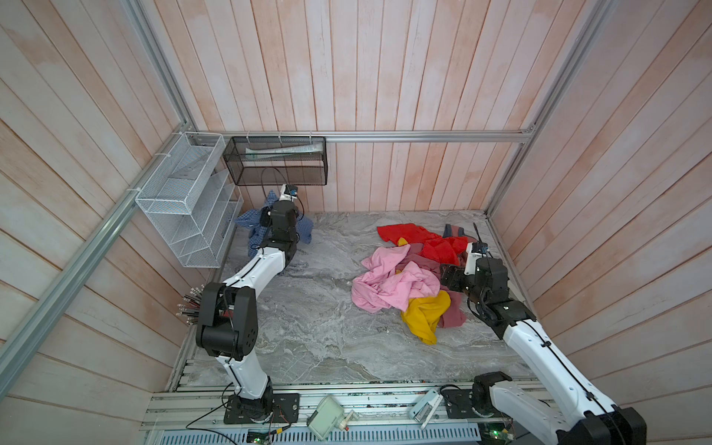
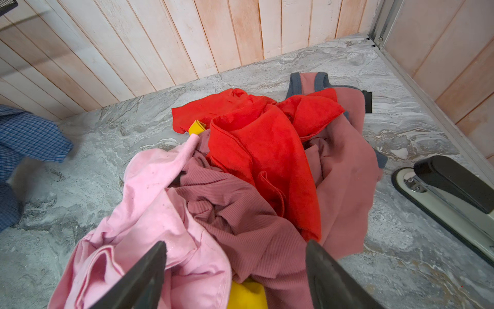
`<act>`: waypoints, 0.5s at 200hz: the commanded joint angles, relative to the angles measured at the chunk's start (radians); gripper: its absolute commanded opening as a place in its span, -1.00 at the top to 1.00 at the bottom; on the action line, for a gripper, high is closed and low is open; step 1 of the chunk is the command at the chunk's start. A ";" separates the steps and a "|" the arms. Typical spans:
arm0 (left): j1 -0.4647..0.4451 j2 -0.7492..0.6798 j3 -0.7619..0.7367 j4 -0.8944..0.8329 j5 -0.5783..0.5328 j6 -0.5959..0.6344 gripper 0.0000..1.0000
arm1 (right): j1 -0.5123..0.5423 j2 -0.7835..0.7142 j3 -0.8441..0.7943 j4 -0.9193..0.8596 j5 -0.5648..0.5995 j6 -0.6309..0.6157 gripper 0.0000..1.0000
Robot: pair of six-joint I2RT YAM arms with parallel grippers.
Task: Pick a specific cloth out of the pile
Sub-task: 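Lower the blue plaid shirt onto the table near the wire shelf with the left gripper, then spread the blue plaid shirt on the table and release it with the left gripper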
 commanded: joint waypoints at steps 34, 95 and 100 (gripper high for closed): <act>-0.119 0.206 -0.028 -0.216 -0.060 -0.174 1.00 | 0.007 -0.033 0.015 -0.036 0.043 0.007 -0.65; -0.100 0.260 0.033 -0.477 0.098 -0.439 1.00 | 0.007 -0.022 0.002 -0.015 0.025 0.015 -0.65; -0.088 0.254 0.032 -0.487 0.124 -0.461 1.00 | 0.007 -0.019 0.003 -0.015 0.023 0.015 -0.65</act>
